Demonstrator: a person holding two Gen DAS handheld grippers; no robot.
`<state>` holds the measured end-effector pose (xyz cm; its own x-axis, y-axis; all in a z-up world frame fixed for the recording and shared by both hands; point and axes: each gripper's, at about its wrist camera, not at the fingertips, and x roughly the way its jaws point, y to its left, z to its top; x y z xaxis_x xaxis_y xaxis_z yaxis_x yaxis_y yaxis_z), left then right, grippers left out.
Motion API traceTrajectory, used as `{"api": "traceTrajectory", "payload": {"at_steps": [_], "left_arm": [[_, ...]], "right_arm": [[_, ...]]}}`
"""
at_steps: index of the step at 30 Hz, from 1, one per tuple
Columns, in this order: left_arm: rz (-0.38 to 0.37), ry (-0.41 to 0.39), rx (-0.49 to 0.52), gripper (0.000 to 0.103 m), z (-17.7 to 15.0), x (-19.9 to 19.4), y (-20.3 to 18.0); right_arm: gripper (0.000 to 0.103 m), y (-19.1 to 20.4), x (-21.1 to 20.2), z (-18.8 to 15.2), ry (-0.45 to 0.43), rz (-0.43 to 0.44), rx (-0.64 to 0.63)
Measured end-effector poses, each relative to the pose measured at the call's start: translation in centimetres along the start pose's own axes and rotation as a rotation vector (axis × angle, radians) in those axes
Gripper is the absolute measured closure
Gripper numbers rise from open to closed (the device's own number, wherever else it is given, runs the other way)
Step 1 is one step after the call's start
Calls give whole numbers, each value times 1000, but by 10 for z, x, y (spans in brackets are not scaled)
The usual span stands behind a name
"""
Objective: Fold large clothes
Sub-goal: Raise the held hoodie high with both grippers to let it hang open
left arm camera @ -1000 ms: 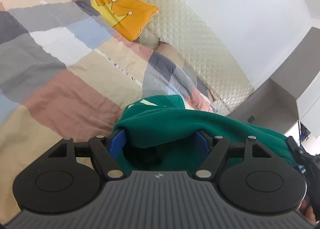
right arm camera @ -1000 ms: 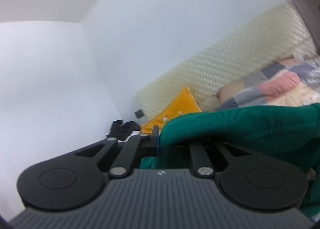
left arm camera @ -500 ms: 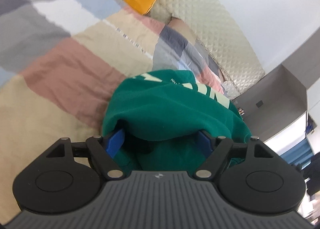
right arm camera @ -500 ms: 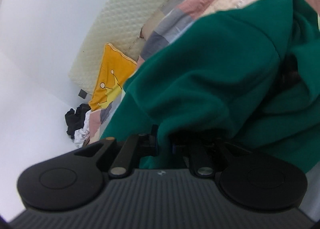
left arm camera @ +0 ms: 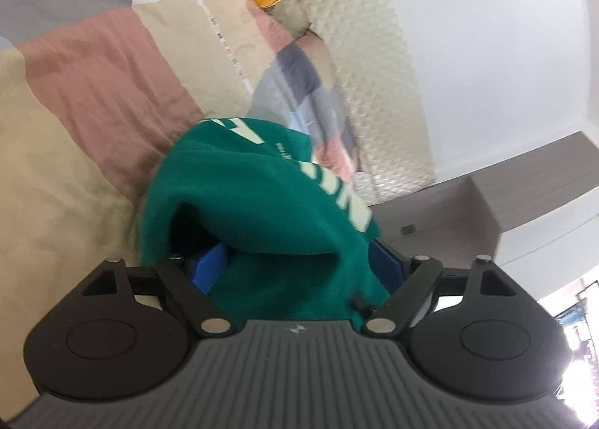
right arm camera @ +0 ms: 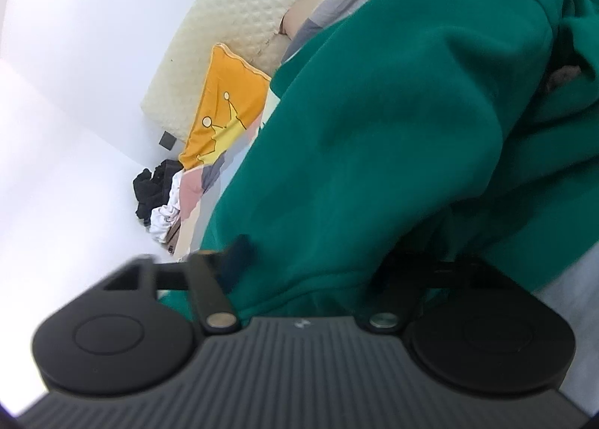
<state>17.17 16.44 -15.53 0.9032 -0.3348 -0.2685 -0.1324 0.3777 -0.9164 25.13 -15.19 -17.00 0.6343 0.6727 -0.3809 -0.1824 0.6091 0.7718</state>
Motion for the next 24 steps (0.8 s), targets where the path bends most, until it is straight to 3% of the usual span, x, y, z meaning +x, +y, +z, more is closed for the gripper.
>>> {"api": "traceTrajectory", "payload": {"at_steps": [1, 5, 10, 13, 17, 21, 24], "left_arm": [[-21, -1, -1, 15, 0, -2, -1], [-70, 3, -66, 11, 0, 1, 4], [-5, 28, -143, 11, 3, 11, 21], [42, -35, -196, 12, 7, 10, 32], [7, -37, -297, 13, 15, 21, 42], [51, 29, -251, 23, 15, 42, 37], [91, 34, -235, 33, 20, 55, 36]], "right_arm": [[75, 2, -3, 1, -16, -6, -5], [87, -1, -19, 7, -80, 63, 12], [89, 6, -36, 10, -138, 131, 1], [90, 11, -42, 9, -154, 153, -16], [90, 6, -44, 7, -168, 177, -18], [90, 4, -46, 7, -175, 182, -24], [90, 6, -38, 11, -167, 164, -22]]}}
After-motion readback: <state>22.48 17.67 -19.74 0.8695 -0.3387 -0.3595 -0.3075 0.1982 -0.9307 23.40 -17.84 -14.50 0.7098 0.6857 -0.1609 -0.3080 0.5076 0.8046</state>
